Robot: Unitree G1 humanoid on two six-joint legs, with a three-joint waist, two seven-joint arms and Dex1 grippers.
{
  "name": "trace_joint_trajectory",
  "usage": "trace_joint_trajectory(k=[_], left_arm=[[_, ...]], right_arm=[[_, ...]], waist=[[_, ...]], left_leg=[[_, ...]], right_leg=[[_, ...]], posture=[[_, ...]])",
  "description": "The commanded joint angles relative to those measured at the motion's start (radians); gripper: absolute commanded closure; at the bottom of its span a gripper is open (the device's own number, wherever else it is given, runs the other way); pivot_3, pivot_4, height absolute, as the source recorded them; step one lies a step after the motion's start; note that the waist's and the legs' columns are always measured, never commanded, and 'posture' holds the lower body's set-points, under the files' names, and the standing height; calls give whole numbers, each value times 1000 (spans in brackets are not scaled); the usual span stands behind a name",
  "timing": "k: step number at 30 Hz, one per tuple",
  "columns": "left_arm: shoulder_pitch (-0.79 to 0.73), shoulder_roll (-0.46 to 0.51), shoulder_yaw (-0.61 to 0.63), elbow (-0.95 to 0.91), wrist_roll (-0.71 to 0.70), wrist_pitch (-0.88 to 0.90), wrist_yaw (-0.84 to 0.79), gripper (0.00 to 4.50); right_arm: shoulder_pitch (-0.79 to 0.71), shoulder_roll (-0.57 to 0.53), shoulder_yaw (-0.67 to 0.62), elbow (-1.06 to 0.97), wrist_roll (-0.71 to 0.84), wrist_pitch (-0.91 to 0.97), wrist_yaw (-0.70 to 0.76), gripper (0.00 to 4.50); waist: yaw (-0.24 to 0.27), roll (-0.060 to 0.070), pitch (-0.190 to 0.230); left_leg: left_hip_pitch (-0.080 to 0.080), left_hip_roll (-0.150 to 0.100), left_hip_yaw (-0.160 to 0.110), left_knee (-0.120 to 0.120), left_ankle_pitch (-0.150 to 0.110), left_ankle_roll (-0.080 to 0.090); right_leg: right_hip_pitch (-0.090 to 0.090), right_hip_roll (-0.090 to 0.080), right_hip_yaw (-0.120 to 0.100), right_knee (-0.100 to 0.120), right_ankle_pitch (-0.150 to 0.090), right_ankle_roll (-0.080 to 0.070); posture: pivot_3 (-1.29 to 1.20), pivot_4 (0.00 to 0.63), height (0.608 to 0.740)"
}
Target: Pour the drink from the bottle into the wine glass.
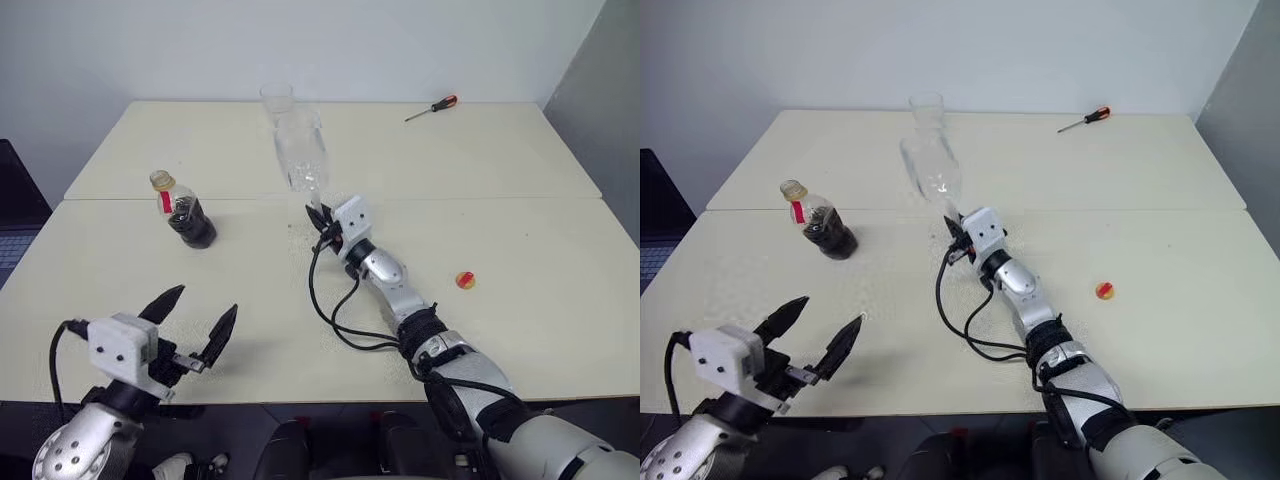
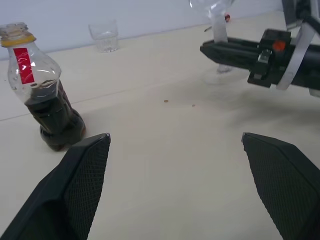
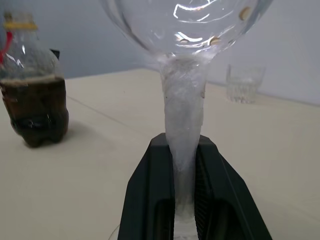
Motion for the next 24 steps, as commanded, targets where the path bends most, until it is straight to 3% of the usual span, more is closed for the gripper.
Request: trace_joint_trajectory(k=[1,13,24], left_arm=[[36,-15,10,-59,3,-39,6,0],[-93,15,-68,-61,26,33,63,0],[-162,33,-97,-18,29,41,62,0]], right_arm=[[-15,5,-38,45,7,-25,-40,4326],[36,-16,-50,84,-21,-11,-7,4326],[90,-62,-35,-33,-23,-19,51,654]], waist=[[1,0,0],[1,-1,-1],[1,-2,-2]], left_leg=[[0,0,0,0,0,0],[2,0,0,0,0,0],[2,0,0,0,0,0]], right_leg=[[0,0,0,0,0,0],[2,1,-1,1,0,-1],[2,1,-1,2,0,-1]], posture=[[0,150,740],[0,150,740],[0,150,740]])
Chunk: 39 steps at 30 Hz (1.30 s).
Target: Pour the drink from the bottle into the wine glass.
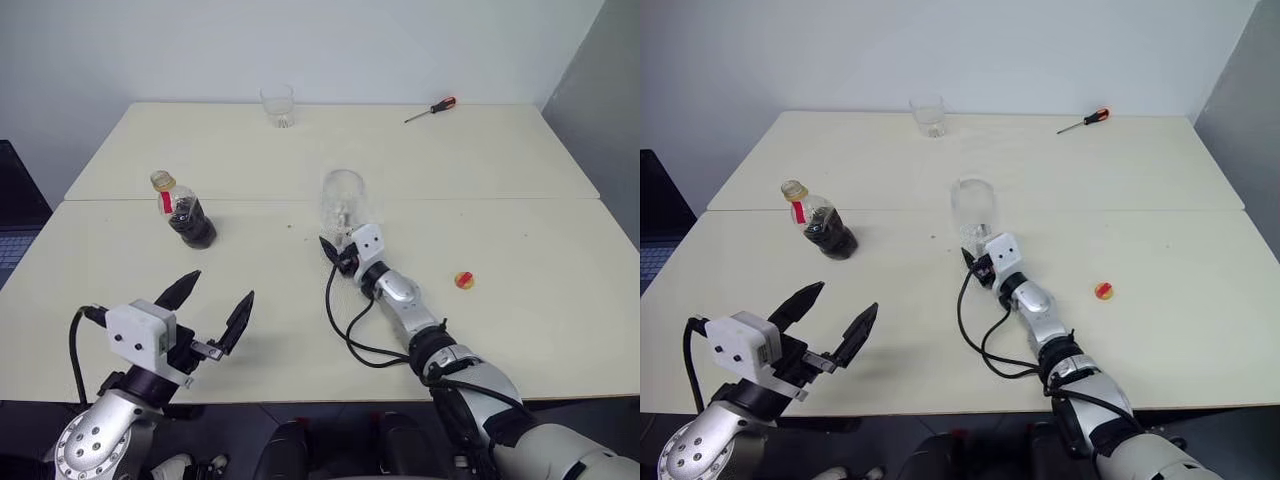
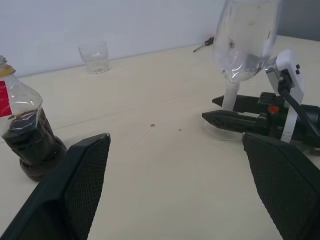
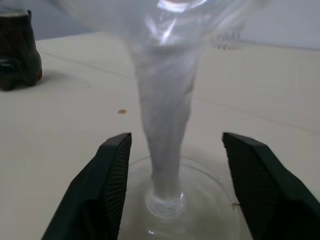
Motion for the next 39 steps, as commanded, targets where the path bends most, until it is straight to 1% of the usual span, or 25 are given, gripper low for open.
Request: trace_joint_trajectory(k=[1,2,4,6,10,14,17,20,23,26,28,30,32,39], left_arm=[[-21,12,-9,-12,7,1,5,0],[-27,13,-11,-11,8,2,7,0],[-35,14,-14,-8,10,4,10,0],[-42,15,-15,-5,12,6,11,0],[-51,19,-9,2,13,7,11,0],[-53,26,8,34,32,-4,15,0],[-66,24,28,119,84,-13,49,0],[-96,19,27,197,128,-26,76,0],[-157,1,-6,276,165,-41,103,0],[-253,-36,-26,345,200,-39,164,0],[-306,-48,-36,384,219,-44,186,0],[-355,-40,-60,447,267,-85,192,0],[-406,-39,-56,509,291,-111,215,0],[-565,9,-14,701,360,-209,285,0]], right_arm=[[17,-18,11,-86,-7,-5,25,291],[27,-24,12,-109,-3,0,36,36],[57,-37,16,-174,14,23,69,36],[108,-56,32,-282,29,60,122,36],[265,-125,83,-608,68,211,242,36],[443,-267,99,-940,116,387,337,36],[567,-396,63,-1148,165,489,384,36],[648,-492,26,-1297,217,571,409,36],[722,-559,-30,-1442,309,684,419,36],[786,-605,-64,-1586,385,751,422,36],[808,-620,-80,-1661,429,790,413,36],[823,-634,-89,-1735,472,817,409,36],[835,-649,-89,-1790,491,835,406,36],[851,-671,-86,-1847,498,863,377,36]], waist=[[0,0,0],[0,0,0],[0,0,0],[0,0,0],[5,0,0],[17,0,0],[23,0,0],[25,-1,0],[25,-1,1],[28,-3,1],[29,-4,1],[29,-5,0],[29,-5,0],[29,-6,0]], left_leg=[[0,0,0,0,0,0],[0,0,0,0,0,0],[0,0,0,0,0,0],[0,0,0,0,0,0],[0,0,0,0,0,0],[-1,0,-1,0,0,0],[0,0,-1,0,0,0],[3,0,-2,0,0,0],[11,0,-3,-2,0,0],[12,0,-4,-2,0,0],[11,0,-4,-2,0,0],[11,0,-4,-1,0,0],[12,0,-4,-2,0,0],[12,0,-4,-2,0,0]], right_leg=[[0,0,0,0,0,0],[0,0,0,0,0,0],[0,0,0,0,0,0],[0,0,0,0,0,0],[0,0,0,-1,0,0],[0,-1,0,-1,0,0],[1,-1,0,-1,0,0],[6,0,-2,-4,0,0],[16,0,-3,-10,0,0],[20,1,-4,-13,-1,1],[20,0,-4,-14,0,1],[20,0,-5,-14,0,1],[20,0,-5,-14,0,1],[20,0,-5,-14,0,1]], posture=[[0,150,740],[0,150,740],[0,150,740],[0,150,740],[0,150,740],[0,150,740],[0,150,740],[0,150,740],[0,150,740],[0,150,740],[0,150,740],[0,150,740],[0,150,740],[0,150,740]])
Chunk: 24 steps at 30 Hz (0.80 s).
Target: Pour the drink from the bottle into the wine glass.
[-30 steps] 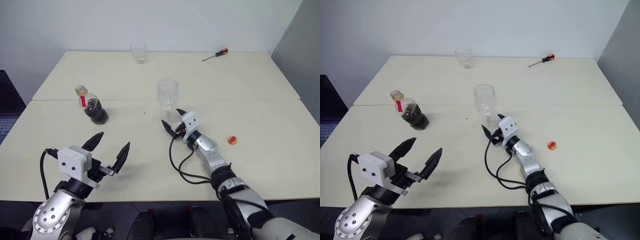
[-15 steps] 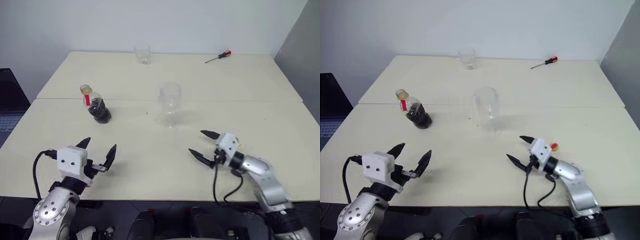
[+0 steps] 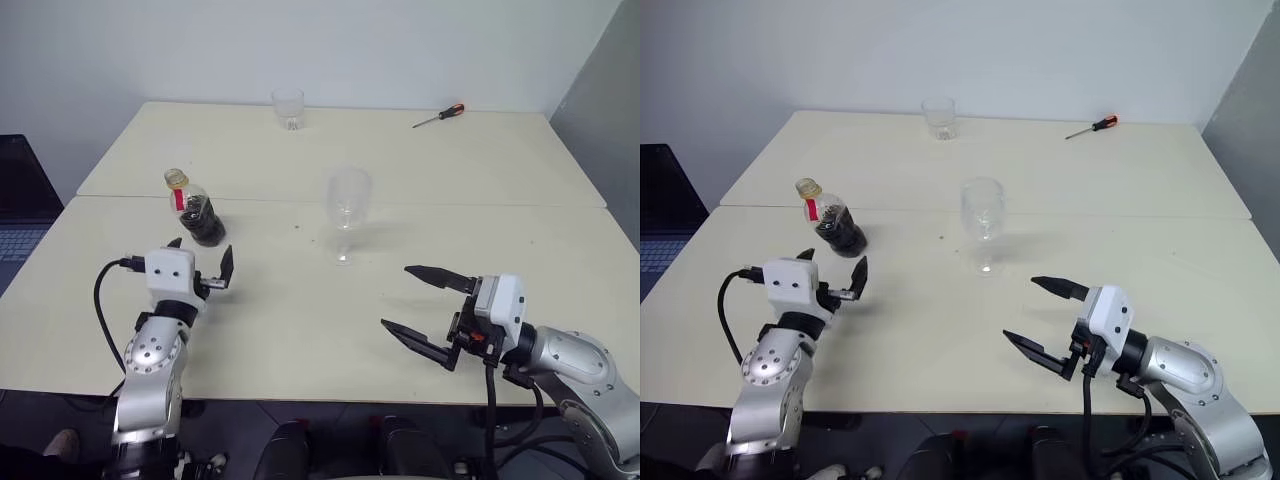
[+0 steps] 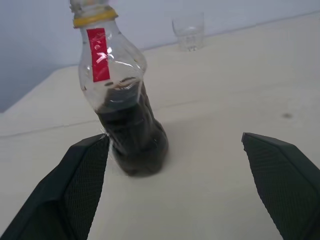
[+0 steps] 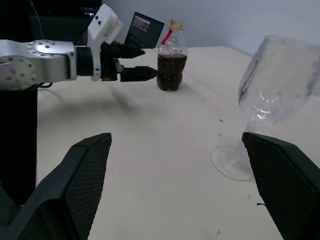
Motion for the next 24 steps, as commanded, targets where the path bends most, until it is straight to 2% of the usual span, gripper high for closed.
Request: trace_joint_trajectory(k=[1,10,24], left_arm=[[-67,44,48,80,32,-79,40,0],[-209,109,62,335,15,-203,21,0],[-426,105,22,711,-8,-349,-78,0]], right_arm=[[3,-5,-16,-48,13,4,-23,36],[1,-3,-14,-51,6,12,-58,36],[-45,0,-19,-44,11,48,-106,36]], waist=[[0,0,0],[0,-1,0],[-1,-2,0]], left_leg=[[0,0,0,0,0,0],[0,0,0,0,0,0],[0,-1,0,0,0,0]], right_leg=[[0,0,0,0,0,0],[0,-1,-1,0,1,1],[-1,-1,-2,0,1,2]], posture=[[0,150,740],[0,150,740],[0,150,740]])
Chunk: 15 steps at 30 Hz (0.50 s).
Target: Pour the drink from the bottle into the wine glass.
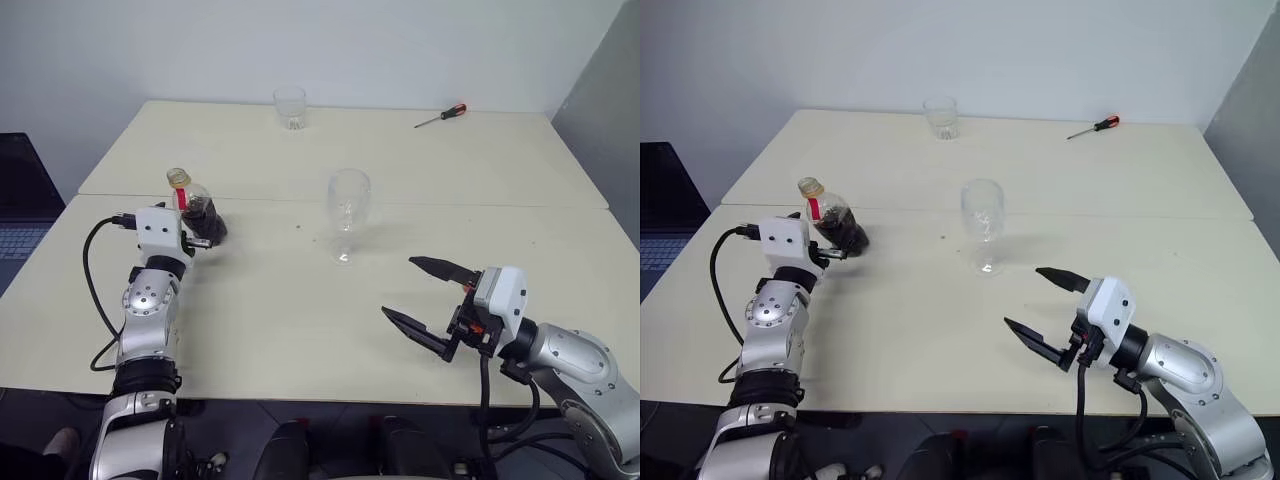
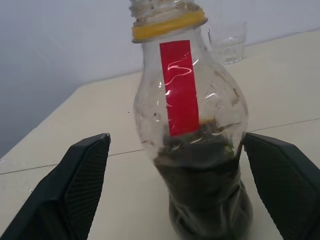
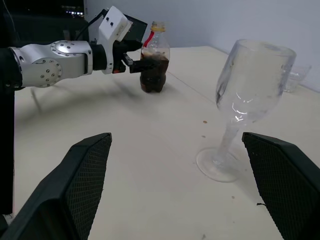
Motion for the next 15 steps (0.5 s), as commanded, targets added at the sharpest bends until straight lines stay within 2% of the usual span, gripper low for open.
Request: trace_joint_trajectory(k=[1,8,14,15], left_arm=[[-65,17,-1,97,-8,-68,-24,0],[-204,49,-3,357,13,-172,-24,0],[-282,61,-11,481,17,-228,-39,0],[-290,61,-12,493,16,-236,-44,196]], right_arm=[[-23,-5,-18,-27,12,11,-16,36],[-25,-7,-14,-30,8,18,-18,36],[-14,-8,-21,-30,4,15,-18,36],[-12,-8,-22,-30,4,14,-18,12]], waist=[[0,0,0],[0,-2,1],[-1,-2,1],[-1,-2,1]], left_leg=[[0,0,0,0,0,0],[0,0,1,0,0,0],[-1,-1,1,0,0,0],[-1,-1,1,0,0,0]], right_leg=[[0,0,0,0,0,0],[0,0,-1,0,0,0],[0,0,-1,0,0,0],[0,0,-1,0,0,0]], posture=[[0,150,740],[0,150,740],[0,150,740],[0,150,740]])
